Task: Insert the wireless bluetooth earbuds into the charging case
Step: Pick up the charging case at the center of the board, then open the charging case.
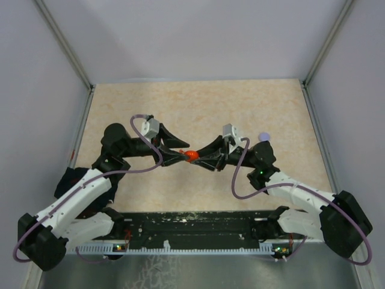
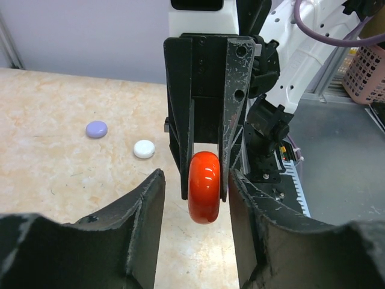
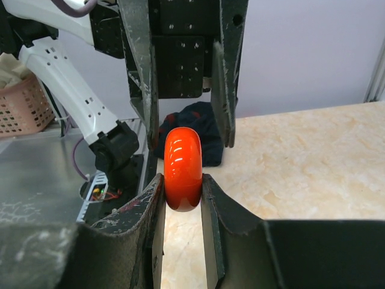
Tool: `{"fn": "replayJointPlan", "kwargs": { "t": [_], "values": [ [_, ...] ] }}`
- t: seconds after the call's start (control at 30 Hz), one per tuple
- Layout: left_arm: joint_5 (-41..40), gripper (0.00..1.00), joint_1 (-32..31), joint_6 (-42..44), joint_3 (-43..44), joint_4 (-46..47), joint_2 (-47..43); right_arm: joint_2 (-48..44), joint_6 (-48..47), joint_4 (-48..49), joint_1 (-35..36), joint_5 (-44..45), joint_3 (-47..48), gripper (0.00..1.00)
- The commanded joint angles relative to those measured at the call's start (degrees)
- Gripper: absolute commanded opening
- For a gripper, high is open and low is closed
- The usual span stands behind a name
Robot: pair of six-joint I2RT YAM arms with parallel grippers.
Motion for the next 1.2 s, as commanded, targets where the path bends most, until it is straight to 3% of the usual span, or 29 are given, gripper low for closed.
{"fn": "replayJointPlan", "kwargs": {
  "t": [0.0, 0.2, 0.33, 1.17],
  "values": [
    [-0.5, 0.53, -0.1, -0.9, -0.2, 0.5, -1.2, -0.8, -1.9, 1.9, -0.1, -1.0, -0.4, 0.0],
    [-0.3, 0.68, -0.1, 0.6, 0.2, -2.2, -0.6, -0.6, -1.3, 3.3, -0.2, -1.0, -0.4, 0.0],
    [0.5, 0.72, -0.1, 0.9, 0.6, -3.5, 0.4, -0.5, -1.2, 3.8, -0.1, -0.7, -0.5, 0.0],
    [-6.3, 0.68, 2.0, -5.1, 0.9, -2.3, 1.1, 0.5, -5.0, 0.8, -0.1, -3.4, -0.9, 0.0]
  ]
}}
